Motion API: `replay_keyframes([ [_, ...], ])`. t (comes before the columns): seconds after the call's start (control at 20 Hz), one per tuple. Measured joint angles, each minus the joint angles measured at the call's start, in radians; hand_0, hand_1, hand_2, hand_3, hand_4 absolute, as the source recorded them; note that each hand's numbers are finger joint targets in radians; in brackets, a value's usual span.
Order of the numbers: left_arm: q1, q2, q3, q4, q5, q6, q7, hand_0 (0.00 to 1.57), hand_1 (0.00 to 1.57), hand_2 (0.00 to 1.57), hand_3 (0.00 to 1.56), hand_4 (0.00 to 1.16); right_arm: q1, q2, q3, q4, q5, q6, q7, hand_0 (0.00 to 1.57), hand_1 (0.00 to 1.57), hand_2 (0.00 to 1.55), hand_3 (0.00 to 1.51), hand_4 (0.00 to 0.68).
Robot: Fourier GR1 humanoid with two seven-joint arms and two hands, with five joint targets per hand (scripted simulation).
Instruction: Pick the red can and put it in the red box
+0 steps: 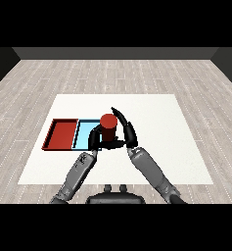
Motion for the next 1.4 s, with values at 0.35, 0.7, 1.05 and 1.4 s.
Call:
replay_keyframes([
  [0.35,0.006,0.012,0.039,-0.016,-0.051,-0.005,0.030,1.57,1.57,1.57,1.49,1.12,0.131,-0.039,-0.092,-0.131,-0.062,0.070,-0.055,0.00,0.00,0.00,0.00,0.000],
  [0.7,0.048,0.073,0.117,-0.043,-0.060,-0.033,0.035,1.57,1.57,1.57,1.49,1.13,0.313,-0.101,-0.182,-0.298,-0.149,0.135,-0.112,0.00,0.00,0.00,0.00,0.000],
  [1.05,0.039,0.233,0.293,0.018,-0.030,-0.080,0.058,1.57,1.57,1.57,1.51,1.14,0.518,-0.156,-0.321,-0.342,-0.259,0.189,-0.220,0.00,0.00,0.00,0.00,0.000],
  [1.4,-0.004,0.367,0.423,0.275,-0.040,-0.122,0.042,1.57,1.57,1.57,1.50,1.08,0.593,-0.167,-0.428,-0.228,-0.302,0.207,-0.295,0.00,0.00,0.00,0.00,0.000],
])
